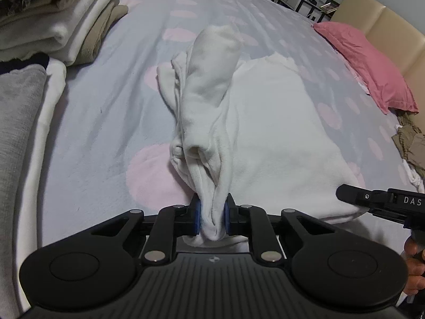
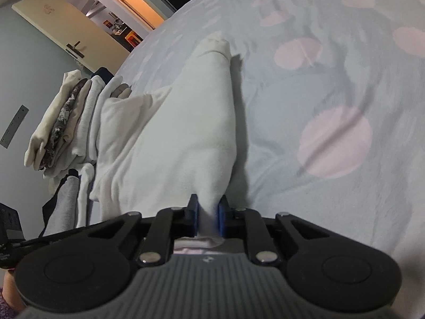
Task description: Fold clothes
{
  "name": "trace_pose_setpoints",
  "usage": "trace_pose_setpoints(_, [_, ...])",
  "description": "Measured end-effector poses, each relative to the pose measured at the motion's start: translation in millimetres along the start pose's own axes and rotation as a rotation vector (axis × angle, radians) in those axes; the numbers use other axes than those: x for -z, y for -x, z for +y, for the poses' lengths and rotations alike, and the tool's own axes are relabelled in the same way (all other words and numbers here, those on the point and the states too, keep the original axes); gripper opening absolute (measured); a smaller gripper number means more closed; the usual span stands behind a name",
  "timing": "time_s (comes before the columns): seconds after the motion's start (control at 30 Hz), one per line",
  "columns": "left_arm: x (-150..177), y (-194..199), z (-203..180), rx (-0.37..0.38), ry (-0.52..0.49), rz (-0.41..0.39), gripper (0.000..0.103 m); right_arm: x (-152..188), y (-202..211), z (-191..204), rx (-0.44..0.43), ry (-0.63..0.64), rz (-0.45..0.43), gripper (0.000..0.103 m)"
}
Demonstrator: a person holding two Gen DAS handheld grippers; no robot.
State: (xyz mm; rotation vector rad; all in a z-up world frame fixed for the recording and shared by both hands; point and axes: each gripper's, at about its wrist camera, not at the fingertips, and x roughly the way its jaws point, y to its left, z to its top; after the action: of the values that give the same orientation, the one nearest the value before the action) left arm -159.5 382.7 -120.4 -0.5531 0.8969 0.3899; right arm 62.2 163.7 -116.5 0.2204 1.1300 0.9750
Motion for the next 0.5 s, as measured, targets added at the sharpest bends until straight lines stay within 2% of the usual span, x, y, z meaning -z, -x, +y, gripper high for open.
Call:
trace_pose_setpoints(0.1, [2.2,13.6,-6.8,0.031,0.017,0.009,0.014,-4.0,18.3,1.3,0.009,-0.02,0.012,0.015])
trace_pose_setpoints(0.27, [26.9,34.0,-25.1,0.069,0.008,0.052,0.014,3.5,52.5,3.3,0.05,-0.011,0.049,0.015])
trace_pose_setpoints(0.5, [71.5,61.2,-41.0,0.107,-0.008,0.118,0.014,48.9,111.8,-2.5,0.068,0.02,0.119,0.015])
